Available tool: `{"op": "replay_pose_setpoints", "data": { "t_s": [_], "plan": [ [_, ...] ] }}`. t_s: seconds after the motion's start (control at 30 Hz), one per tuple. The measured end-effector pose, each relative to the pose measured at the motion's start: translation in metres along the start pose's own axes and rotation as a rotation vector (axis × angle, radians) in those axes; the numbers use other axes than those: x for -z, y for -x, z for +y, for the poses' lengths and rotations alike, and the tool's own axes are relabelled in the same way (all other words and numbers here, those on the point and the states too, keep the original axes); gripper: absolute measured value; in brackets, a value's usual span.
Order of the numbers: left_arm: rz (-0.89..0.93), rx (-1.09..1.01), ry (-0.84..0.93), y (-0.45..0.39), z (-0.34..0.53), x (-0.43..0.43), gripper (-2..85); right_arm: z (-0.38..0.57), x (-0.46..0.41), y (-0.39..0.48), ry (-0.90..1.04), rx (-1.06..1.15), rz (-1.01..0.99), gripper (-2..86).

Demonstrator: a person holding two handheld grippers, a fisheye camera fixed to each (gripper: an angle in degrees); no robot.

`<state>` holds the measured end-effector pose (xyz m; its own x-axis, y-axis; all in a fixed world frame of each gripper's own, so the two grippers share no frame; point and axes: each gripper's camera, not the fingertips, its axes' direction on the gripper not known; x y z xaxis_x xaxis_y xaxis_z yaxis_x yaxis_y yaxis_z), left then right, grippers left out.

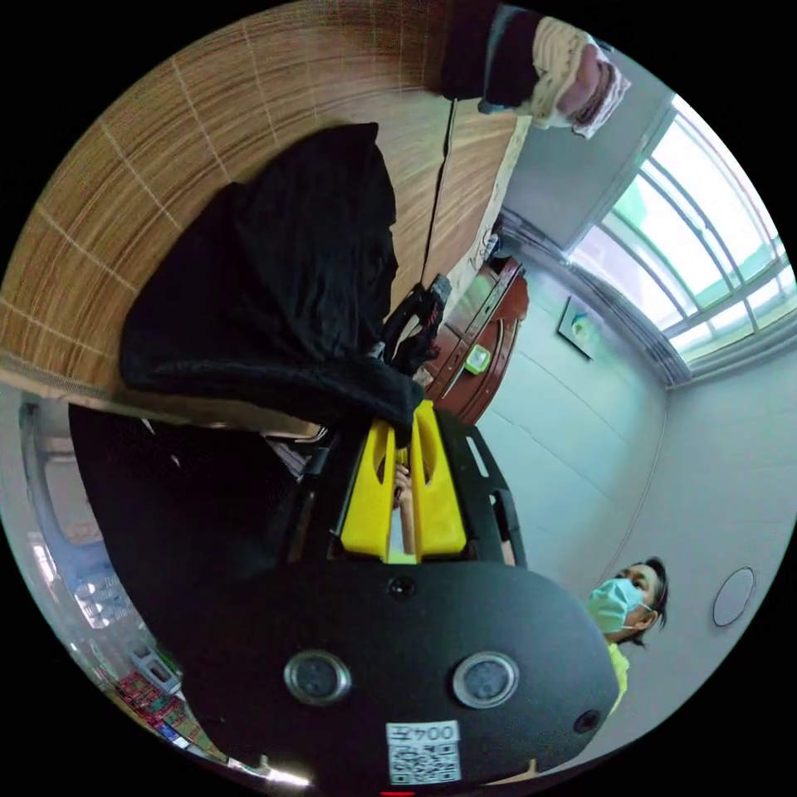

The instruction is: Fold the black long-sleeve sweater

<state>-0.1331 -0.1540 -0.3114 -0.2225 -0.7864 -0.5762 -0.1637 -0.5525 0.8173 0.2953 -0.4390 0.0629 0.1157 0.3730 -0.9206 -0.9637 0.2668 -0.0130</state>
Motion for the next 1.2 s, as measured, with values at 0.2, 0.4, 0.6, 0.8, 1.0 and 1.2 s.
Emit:
{"op": "replay_pose_setpoints", "data": {
  "t_s": [0.2, 0.4, 0.6, 0.8, 1.0, 1.2],
  "plan": [
    [-0.096, 0.054, -0.138, -0.014, -0.118, -0.078, 4.8, -0.112, -0.054, 0.012, 0.019, -0.1, 0.053, 4.0],
    [-0.072, 0.132, -0.271, 0.033, -0.201, -0.146, 4.7, -0.17, -0.095, -0.003, -0.066, -0.227, 0.017, 5.3],
    [0.015, 0.117, -0.447, 0.079, -0.206, -0.175, 4.1, -0.143, -0.082, 0.025, -0.285, 0.005, -0.036, 0.8],
    [-0.159, -0.168, -0.483, 0.103, -0.175, -0.215, 1.2, -0.062, -0.14, 0.106, -0.207, 0.524, 0.726, -0.6],
    [-0.82, -0.444, -0.371, 0.139, -0.149, -0.307, 2.0, -0.011, -0.215, 0.092, -0.103, 0.597, 1.036, -0.1],
    [-1.247, -0.726, -0.198, 0.167, -0.185, -0.397, 7.5, -0.029, -0.233, 0.094, -0.088, 0.597, 0.972, 7.1]
  ]
}}
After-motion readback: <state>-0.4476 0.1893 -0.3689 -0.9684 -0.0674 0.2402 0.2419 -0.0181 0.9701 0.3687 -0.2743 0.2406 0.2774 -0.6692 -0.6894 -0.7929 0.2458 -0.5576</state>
